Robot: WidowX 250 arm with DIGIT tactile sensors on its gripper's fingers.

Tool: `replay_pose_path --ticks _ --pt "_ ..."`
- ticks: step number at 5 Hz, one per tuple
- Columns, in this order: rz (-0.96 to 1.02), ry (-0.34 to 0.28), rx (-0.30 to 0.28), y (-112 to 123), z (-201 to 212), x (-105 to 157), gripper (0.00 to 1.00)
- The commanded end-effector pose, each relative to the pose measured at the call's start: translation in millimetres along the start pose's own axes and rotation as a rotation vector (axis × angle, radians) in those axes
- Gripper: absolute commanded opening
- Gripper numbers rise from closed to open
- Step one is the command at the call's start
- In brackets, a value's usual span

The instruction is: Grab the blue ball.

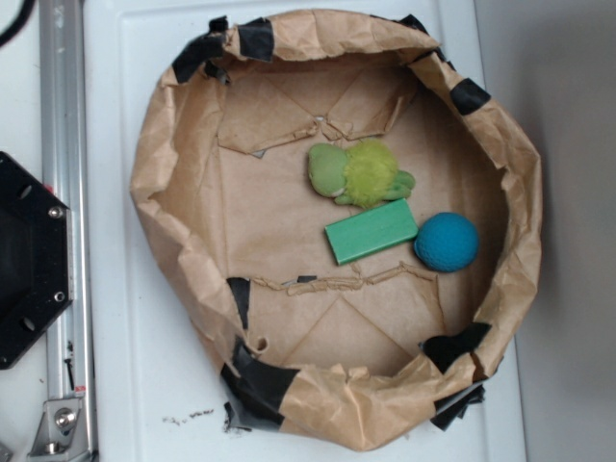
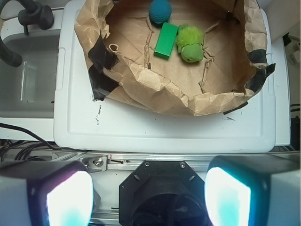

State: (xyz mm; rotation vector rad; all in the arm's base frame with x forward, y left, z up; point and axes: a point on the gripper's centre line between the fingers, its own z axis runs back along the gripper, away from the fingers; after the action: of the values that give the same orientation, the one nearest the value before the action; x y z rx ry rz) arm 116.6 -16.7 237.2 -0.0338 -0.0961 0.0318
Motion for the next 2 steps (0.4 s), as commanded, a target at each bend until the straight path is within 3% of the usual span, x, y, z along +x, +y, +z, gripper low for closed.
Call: replay_pose_path --ticks 1,2 --pt "0.000 0.000 0.000 0 0 0 1.00" --pt "-0.232 -0.255 0.048 10 -37 47 1.00"
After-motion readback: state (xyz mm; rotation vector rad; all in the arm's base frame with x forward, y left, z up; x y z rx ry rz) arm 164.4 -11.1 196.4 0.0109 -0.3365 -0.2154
